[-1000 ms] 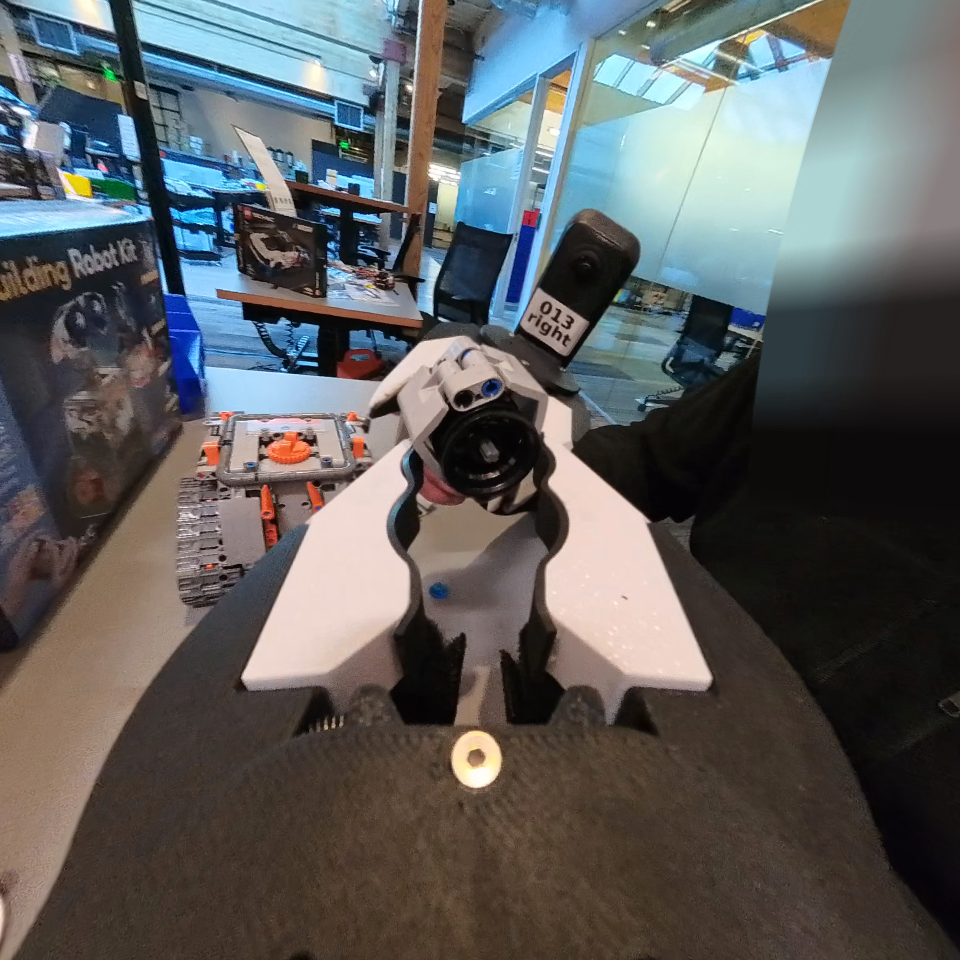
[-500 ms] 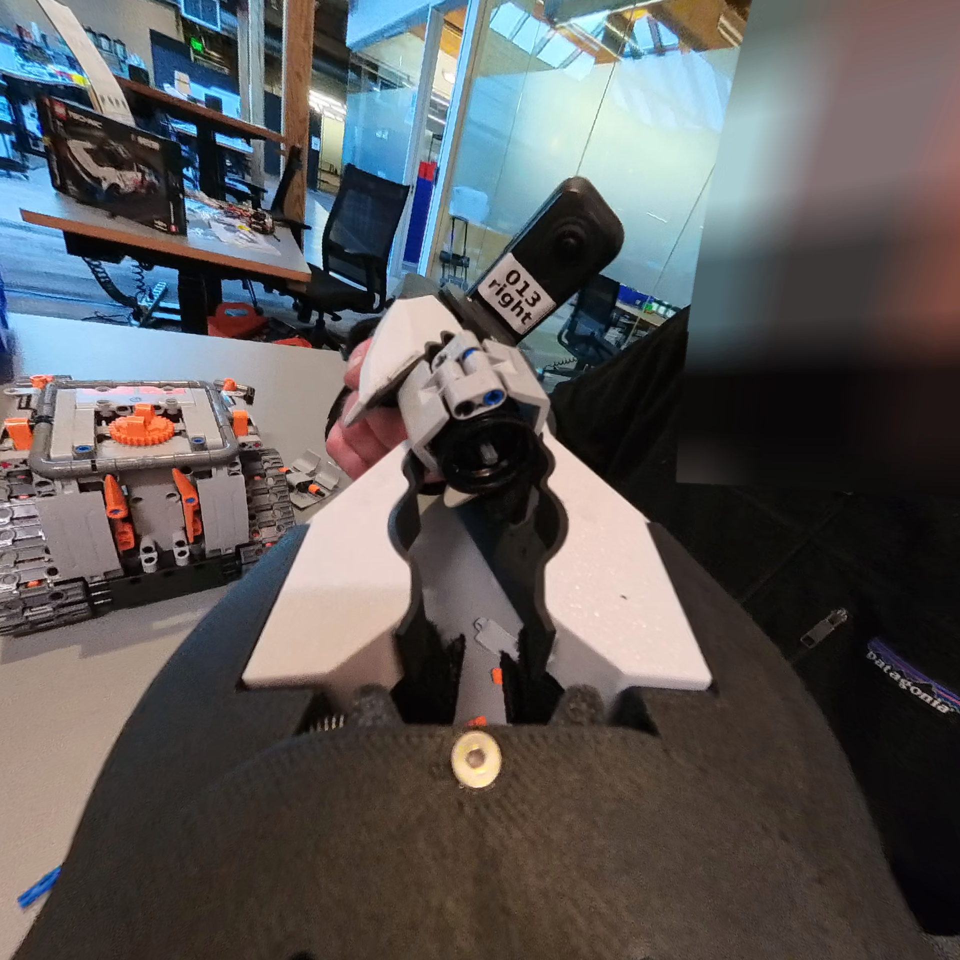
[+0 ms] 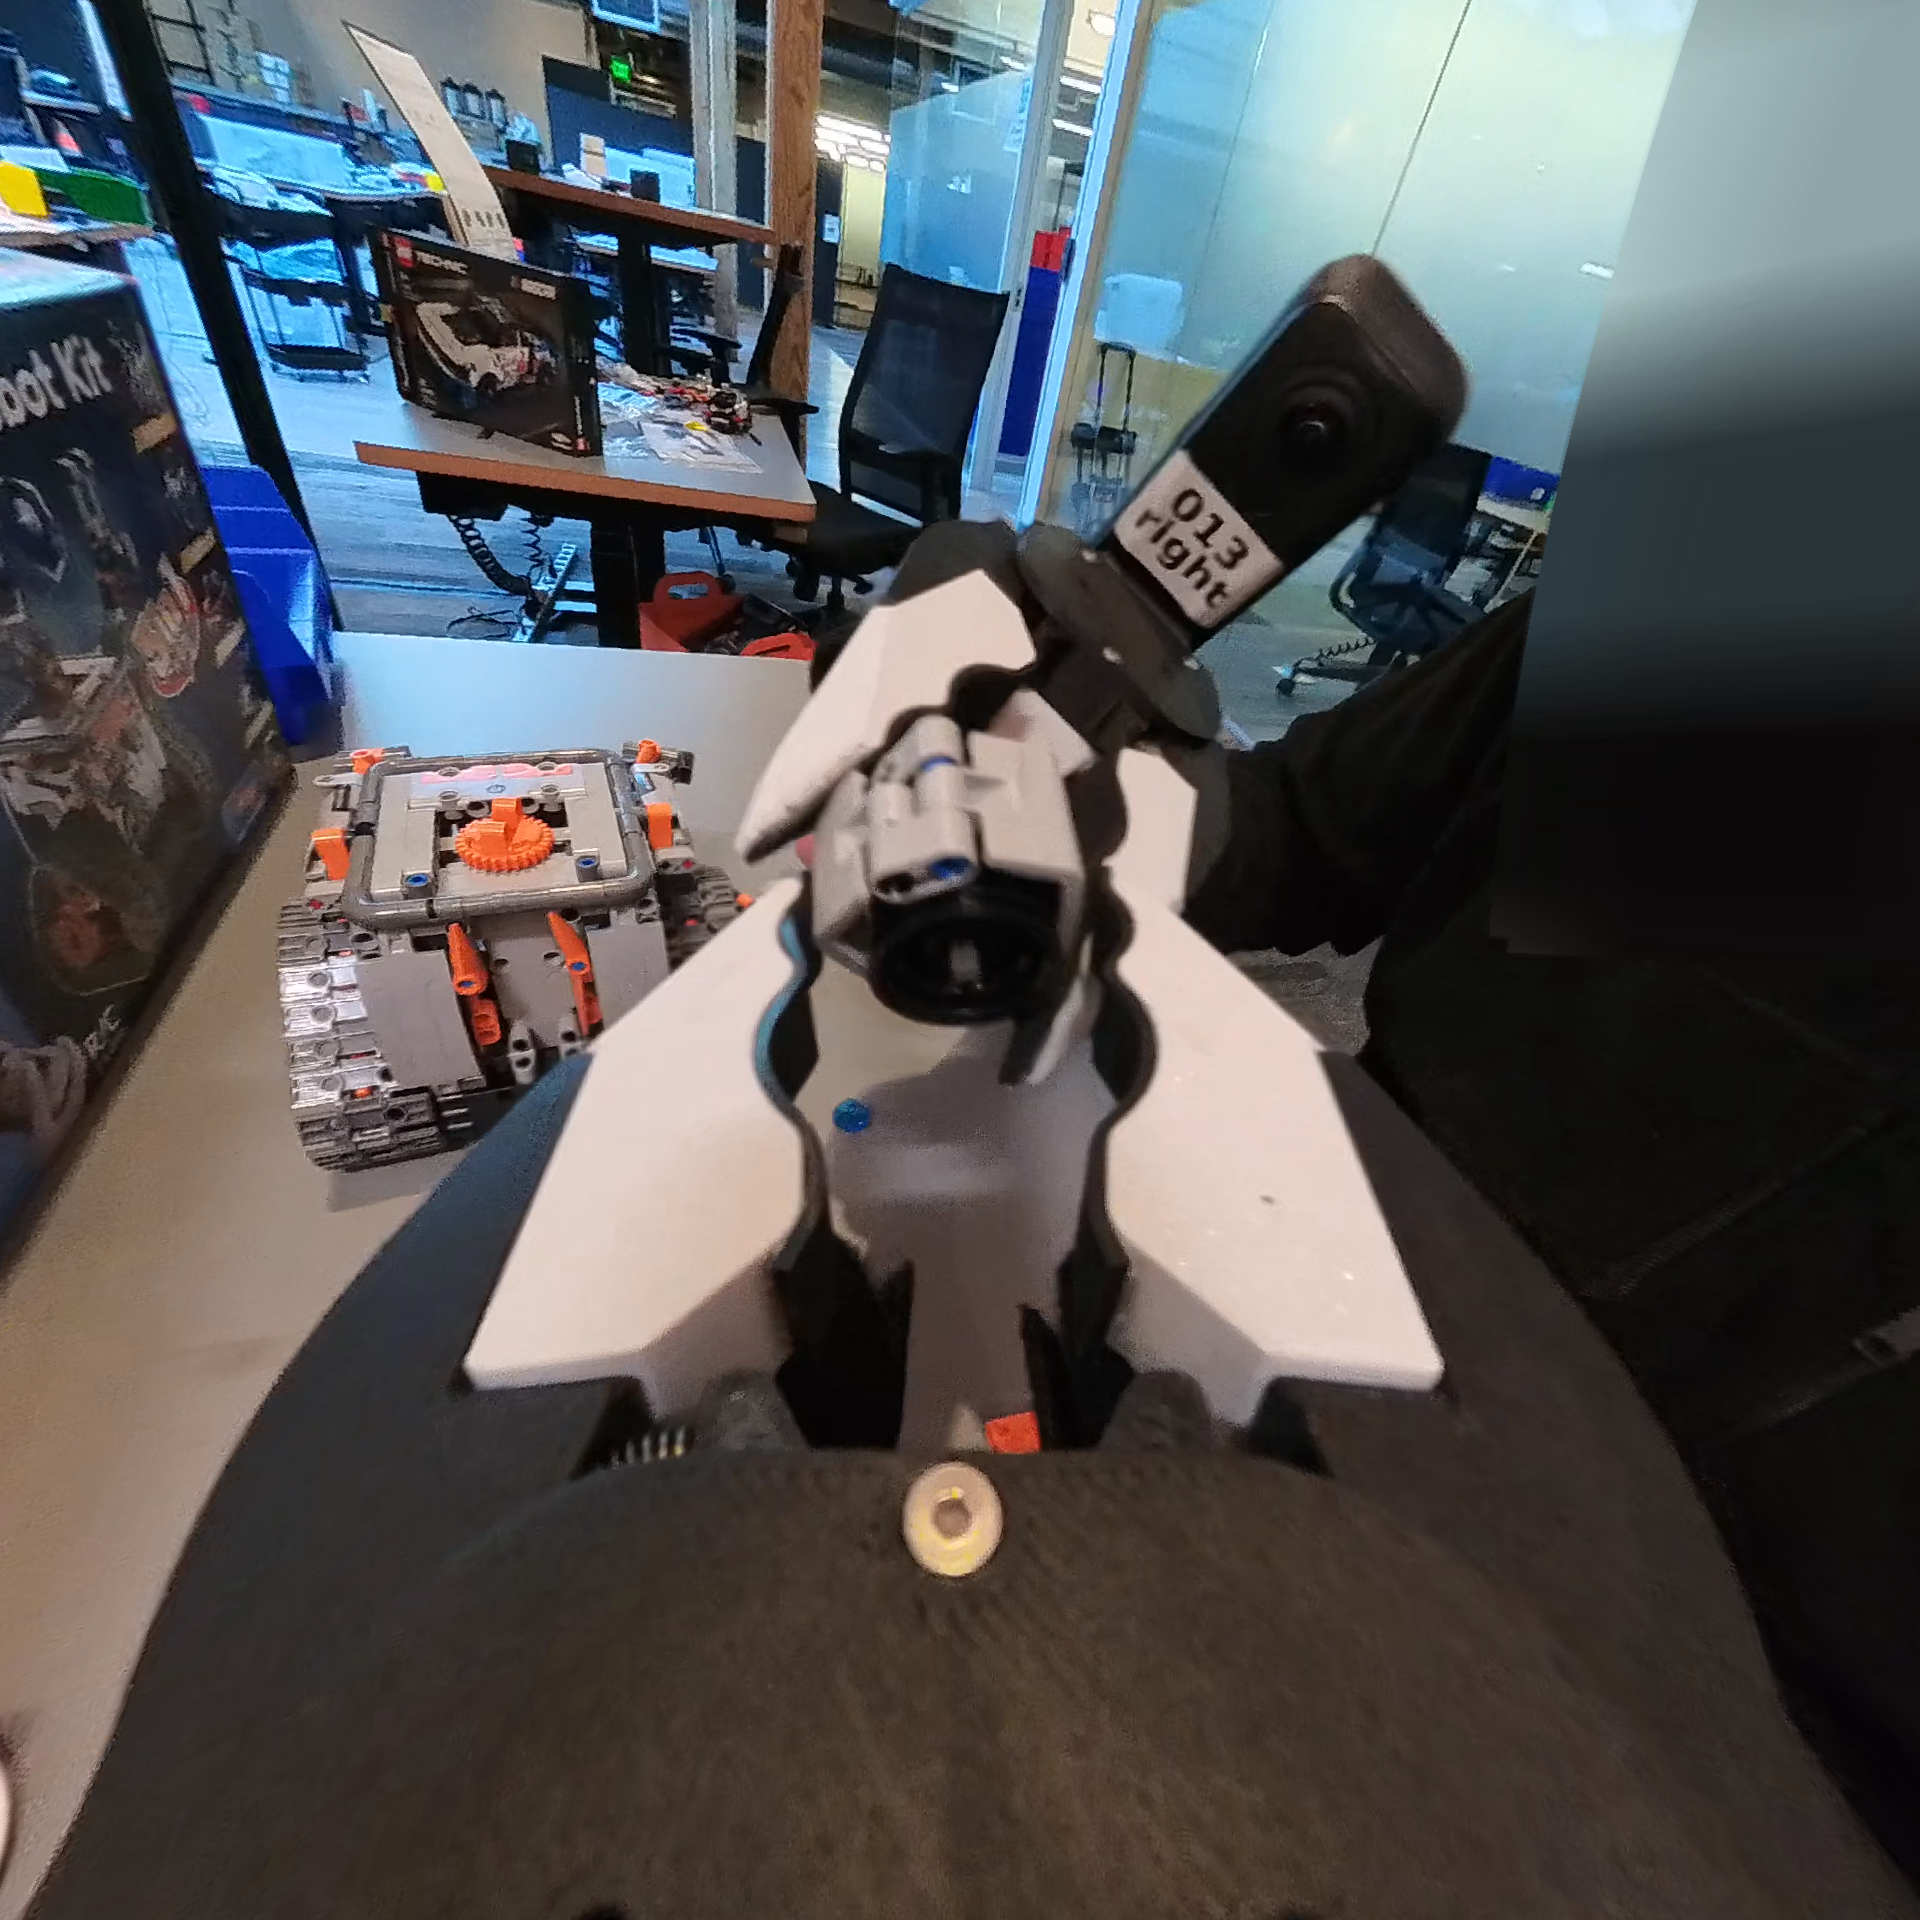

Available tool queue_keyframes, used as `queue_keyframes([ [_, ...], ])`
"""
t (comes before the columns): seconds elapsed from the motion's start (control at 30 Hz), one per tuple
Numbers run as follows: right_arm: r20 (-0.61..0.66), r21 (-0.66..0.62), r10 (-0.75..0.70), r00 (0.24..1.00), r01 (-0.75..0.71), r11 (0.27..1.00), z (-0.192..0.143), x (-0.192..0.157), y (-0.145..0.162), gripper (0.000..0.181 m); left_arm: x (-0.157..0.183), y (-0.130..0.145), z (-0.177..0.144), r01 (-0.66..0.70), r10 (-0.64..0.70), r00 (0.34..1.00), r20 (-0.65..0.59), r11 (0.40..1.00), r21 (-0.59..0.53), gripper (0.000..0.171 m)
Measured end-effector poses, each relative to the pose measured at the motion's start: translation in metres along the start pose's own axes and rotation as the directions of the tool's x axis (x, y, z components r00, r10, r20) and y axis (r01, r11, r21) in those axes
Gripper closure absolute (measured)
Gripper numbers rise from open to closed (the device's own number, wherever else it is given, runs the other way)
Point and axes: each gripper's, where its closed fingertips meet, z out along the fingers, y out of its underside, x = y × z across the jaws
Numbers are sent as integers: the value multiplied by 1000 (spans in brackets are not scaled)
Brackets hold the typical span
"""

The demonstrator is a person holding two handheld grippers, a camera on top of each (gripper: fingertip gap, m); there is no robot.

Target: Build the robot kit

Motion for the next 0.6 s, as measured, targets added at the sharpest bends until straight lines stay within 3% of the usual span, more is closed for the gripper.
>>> queue_keyframes([
  [0.17,6,64,15,1000,-15,998,-5,0,-12,125,0,-9,-5,3,-2,1000,-5,998,56,127],
  [0.3,53,140,98,994,-104,985,-17,9,-22,155,0,-20,-17,14,-11,1000,-27,993,118,127],
  [0.6,234,145,94,968,-130,981,-21,-12,-22,167,12,-9,-15,-13,17,994,-104,999,39,127],
])
